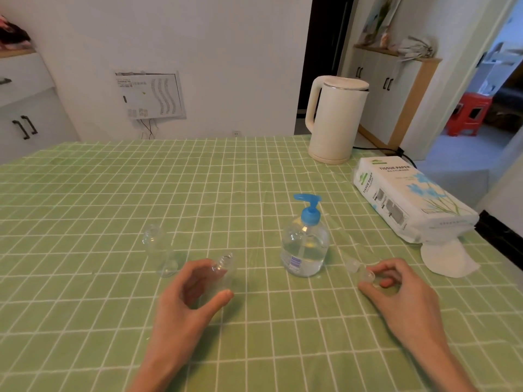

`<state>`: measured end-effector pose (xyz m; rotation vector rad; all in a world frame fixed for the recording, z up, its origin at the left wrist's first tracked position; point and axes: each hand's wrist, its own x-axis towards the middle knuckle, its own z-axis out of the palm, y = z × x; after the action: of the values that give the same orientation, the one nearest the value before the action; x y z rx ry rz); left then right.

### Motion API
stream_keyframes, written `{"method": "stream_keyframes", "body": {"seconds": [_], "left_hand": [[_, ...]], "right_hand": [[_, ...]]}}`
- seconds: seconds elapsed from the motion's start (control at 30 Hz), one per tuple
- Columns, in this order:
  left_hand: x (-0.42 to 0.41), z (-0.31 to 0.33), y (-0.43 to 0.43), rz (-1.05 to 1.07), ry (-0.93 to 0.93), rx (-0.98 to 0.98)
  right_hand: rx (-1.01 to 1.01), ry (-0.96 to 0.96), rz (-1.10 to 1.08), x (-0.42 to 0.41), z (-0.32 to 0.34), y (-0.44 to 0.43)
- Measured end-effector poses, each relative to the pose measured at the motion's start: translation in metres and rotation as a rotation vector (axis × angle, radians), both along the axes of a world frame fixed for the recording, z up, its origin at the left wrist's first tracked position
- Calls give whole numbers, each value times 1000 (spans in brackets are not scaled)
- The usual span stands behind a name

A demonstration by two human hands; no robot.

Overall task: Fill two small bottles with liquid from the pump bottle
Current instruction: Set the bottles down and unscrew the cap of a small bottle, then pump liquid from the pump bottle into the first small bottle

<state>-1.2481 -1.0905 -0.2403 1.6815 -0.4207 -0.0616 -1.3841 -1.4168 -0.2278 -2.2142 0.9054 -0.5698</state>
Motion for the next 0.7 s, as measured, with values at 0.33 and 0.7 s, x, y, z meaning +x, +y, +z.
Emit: {"method": "stream_keyframes", "body": {"seconds": [0.33, 0.7], "left_hand": [[27, -3, -30, -53, 46, -33], [29, -8, -33, -40, -8, 19]], "right_hand": [[213, -323, 385, 68, 81, 35], [436, 7, 416, 136, 89, 46]]}}
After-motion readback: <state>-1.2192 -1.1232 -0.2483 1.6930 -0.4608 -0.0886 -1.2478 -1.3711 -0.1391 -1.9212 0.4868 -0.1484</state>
